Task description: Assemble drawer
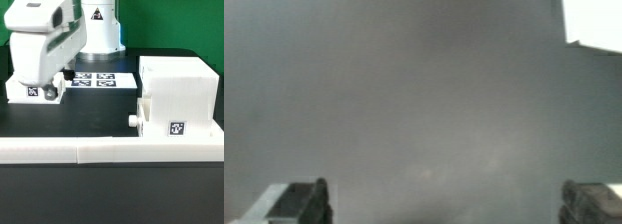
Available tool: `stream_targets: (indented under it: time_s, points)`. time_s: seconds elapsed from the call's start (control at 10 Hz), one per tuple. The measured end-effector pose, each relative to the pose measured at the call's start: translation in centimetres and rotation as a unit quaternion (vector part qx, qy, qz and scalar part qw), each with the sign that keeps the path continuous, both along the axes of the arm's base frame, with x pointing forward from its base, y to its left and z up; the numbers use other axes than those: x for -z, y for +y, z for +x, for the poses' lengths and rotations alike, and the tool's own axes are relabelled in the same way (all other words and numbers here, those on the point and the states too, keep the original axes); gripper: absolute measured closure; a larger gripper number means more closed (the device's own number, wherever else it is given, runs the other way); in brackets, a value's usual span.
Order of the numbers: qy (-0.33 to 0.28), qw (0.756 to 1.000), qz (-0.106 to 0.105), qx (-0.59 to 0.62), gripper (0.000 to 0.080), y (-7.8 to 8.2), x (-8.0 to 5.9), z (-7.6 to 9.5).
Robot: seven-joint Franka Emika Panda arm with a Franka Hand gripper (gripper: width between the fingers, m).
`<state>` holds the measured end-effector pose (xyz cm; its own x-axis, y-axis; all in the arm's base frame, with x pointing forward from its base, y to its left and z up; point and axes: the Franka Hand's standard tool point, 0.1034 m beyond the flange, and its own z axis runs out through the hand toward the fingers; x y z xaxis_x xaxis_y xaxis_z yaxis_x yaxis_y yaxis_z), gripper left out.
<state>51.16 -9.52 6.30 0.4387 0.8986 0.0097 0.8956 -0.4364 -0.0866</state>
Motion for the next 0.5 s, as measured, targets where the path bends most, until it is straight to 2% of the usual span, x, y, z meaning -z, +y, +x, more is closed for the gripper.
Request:
stream_targets:
  time_s: [0.3, 0.5]
  points:
    - [-0.014, 0.989, -0.015, 0.15, 0.015, -0.3, -0.9, -2.6]
    - [-0.011, 0.979, -0.013, 0.204, 0.015, -0.2, -0.9, -2.6]
